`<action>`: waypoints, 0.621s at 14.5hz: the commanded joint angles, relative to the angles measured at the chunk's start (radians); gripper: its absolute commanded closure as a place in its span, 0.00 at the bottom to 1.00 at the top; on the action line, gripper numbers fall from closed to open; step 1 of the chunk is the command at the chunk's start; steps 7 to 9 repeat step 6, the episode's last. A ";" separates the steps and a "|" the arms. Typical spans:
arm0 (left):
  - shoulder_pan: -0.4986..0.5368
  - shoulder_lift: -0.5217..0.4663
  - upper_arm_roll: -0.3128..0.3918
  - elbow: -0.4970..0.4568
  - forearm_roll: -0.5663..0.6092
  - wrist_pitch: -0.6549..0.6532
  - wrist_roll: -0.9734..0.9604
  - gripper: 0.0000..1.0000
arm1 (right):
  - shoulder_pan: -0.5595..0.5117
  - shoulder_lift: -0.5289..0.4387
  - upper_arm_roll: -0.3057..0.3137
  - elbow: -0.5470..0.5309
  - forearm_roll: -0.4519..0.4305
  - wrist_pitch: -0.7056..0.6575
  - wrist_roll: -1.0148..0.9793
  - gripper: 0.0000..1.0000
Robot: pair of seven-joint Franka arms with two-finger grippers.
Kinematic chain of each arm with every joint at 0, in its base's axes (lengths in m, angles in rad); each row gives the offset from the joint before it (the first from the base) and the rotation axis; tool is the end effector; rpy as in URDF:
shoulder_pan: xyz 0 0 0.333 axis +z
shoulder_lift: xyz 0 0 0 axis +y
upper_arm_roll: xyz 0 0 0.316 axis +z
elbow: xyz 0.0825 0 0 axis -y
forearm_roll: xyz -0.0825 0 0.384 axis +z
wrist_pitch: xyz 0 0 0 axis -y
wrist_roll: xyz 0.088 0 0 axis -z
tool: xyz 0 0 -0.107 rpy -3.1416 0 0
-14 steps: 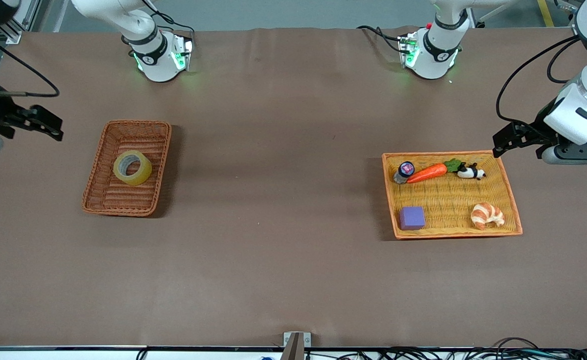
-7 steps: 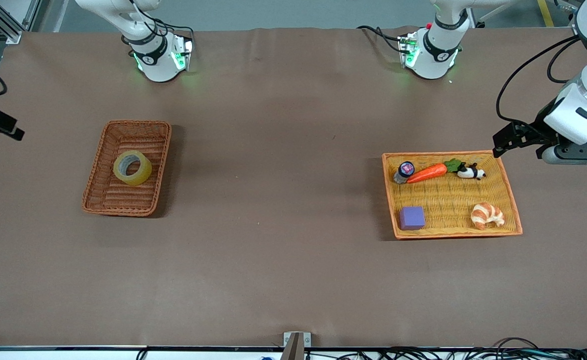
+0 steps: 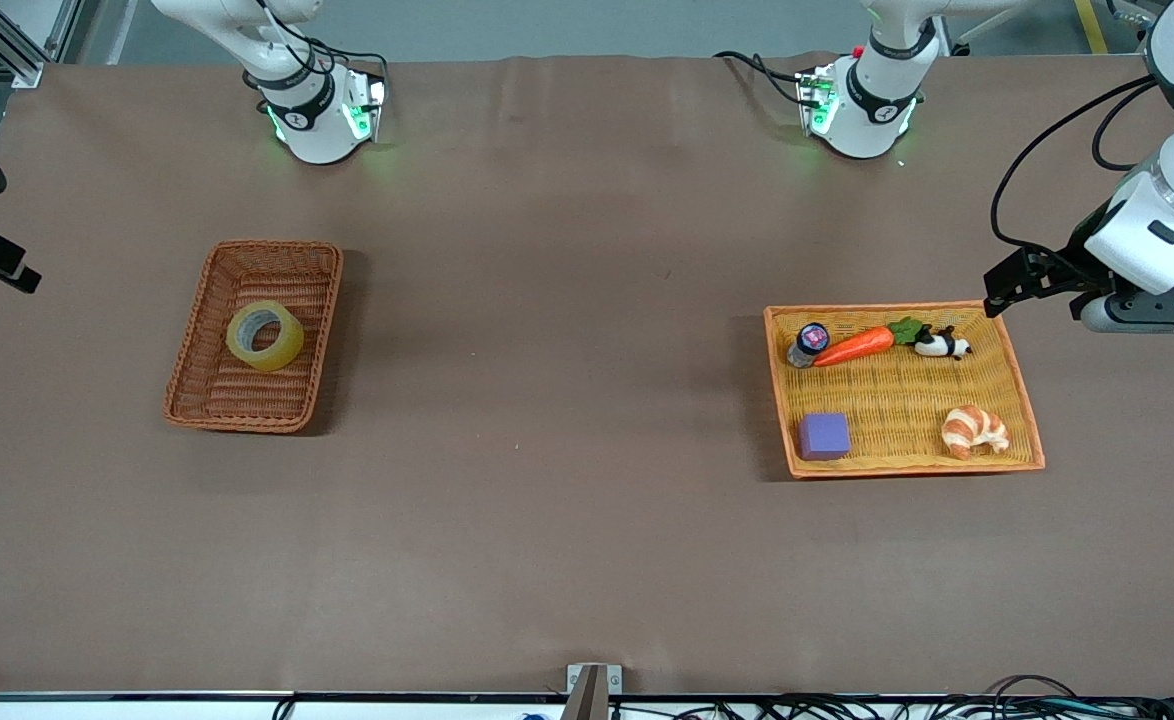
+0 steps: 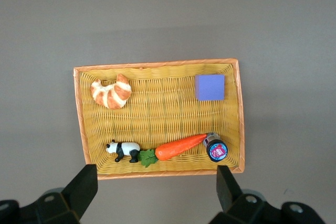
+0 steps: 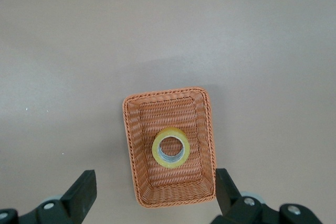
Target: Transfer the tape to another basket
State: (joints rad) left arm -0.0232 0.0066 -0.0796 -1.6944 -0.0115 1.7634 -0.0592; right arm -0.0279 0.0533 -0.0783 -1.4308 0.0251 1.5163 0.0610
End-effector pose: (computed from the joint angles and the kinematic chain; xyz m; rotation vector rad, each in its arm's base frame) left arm 0.5674 -0.0594 0.5791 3.1226 -0.0652 0.0957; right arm 0.5632 -0.0558 0.6556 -3.1104 0.2576 -0.0512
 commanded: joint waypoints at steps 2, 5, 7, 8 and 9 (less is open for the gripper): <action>0.003 0.010 -0.002 0.024 0.019 -0.018 0.013 0.00 | 0.014 -0.024 -0.004 -0.048 -0.014 0.019 -0.050 0.00; 0.003 0.010 0.000 0.024 0.021 -0.018 0.015 0.00 | 0.013 -0.026 -0.001 -0.051 -0.022 0.010 -0.092 0.00; 0.003 0.010 0.000 0.024 0.021 -0.016 0.016 0.00 | 0.013 -0.026 0.000 -0.051 -0.022 0.010 -0.092 0.00; 0.003 0.010 0.000 0.024 0.021 -0.016 0.016 0.00 | 0.013 -0.026 0.000 -0.051 -0.022 0.010 -0.092 0.00; 0.003 0.010 0.000 0.024 0.021 -0.016 0.016 0.00 | 0.013 -0.026 0.000 -0.051 -0.022 0.010 -0.092 0.00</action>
